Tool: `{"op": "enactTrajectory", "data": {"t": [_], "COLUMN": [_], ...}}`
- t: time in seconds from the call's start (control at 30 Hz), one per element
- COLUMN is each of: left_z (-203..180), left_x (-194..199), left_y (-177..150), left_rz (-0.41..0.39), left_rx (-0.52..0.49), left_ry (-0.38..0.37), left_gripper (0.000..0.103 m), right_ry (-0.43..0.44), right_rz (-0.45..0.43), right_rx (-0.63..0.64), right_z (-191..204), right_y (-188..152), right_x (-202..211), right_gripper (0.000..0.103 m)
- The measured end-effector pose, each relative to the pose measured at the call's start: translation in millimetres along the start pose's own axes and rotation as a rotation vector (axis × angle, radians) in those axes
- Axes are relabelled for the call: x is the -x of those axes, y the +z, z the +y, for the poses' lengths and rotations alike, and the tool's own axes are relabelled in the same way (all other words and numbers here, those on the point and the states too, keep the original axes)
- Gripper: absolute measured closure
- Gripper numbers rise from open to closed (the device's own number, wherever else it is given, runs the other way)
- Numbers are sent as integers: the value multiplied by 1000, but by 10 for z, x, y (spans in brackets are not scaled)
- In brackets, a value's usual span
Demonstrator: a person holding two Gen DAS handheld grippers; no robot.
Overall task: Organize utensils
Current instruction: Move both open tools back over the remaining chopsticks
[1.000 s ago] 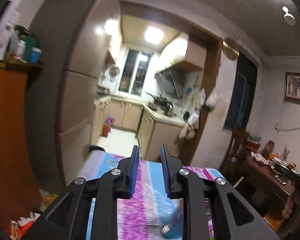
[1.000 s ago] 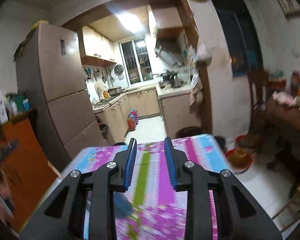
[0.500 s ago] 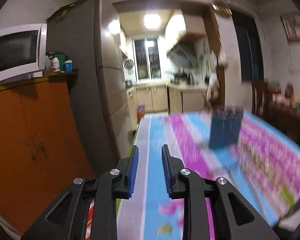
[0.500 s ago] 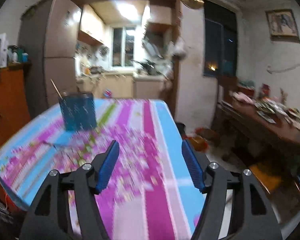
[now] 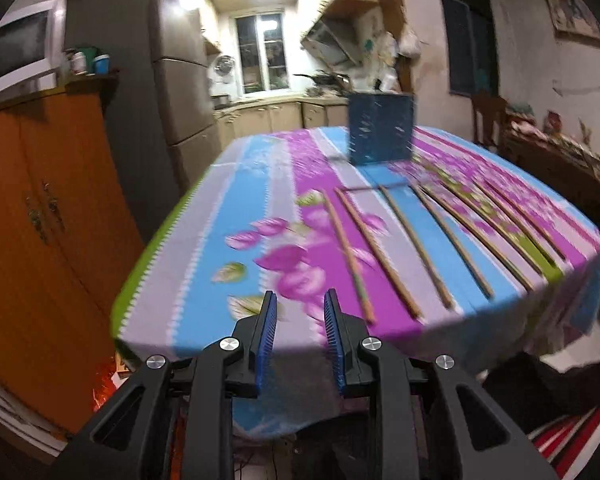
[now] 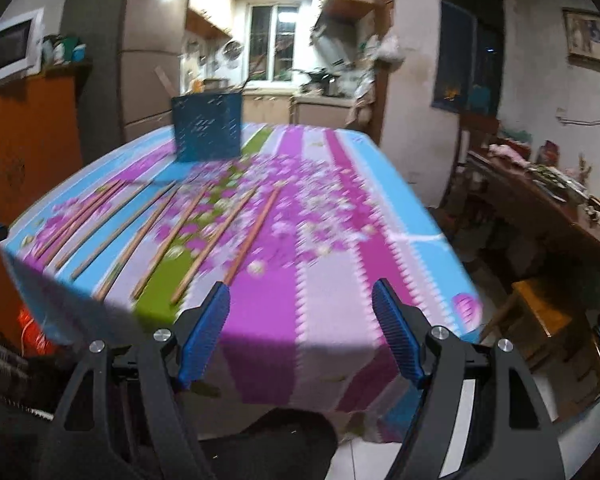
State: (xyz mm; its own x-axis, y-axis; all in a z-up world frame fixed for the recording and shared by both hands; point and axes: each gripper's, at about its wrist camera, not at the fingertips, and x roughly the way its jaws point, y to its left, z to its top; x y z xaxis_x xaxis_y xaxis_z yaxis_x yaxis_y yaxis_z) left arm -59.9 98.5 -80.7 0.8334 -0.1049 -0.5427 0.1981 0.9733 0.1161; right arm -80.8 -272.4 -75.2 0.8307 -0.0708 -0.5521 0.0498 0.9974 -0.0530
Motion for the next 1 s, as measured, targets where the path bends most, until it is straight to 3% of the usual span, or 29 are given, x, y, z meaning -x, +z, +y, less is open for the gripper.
{"op": "enactTrajectory", "data": {"t": [0.2,0.47,1.0], "left_z": [-377,-443,-427], "left_x": [-88,-258,-483], "left_y": [-97,-103,-120], "left_rz": [25,17,15], "left_rx": [-67,-63,-52], "left_ry": [-77,-32,-12], "left_gripper": [78,78,79], "right_ry": [65,62,62], "right_rz": [34,40,64], "right_rx": [-3,48,57], "right_z": [206,417,517], "right_y": [-106,-103,-53], "right_x": [-91,-144,-336], "right_gripper": [56,68,82]}}
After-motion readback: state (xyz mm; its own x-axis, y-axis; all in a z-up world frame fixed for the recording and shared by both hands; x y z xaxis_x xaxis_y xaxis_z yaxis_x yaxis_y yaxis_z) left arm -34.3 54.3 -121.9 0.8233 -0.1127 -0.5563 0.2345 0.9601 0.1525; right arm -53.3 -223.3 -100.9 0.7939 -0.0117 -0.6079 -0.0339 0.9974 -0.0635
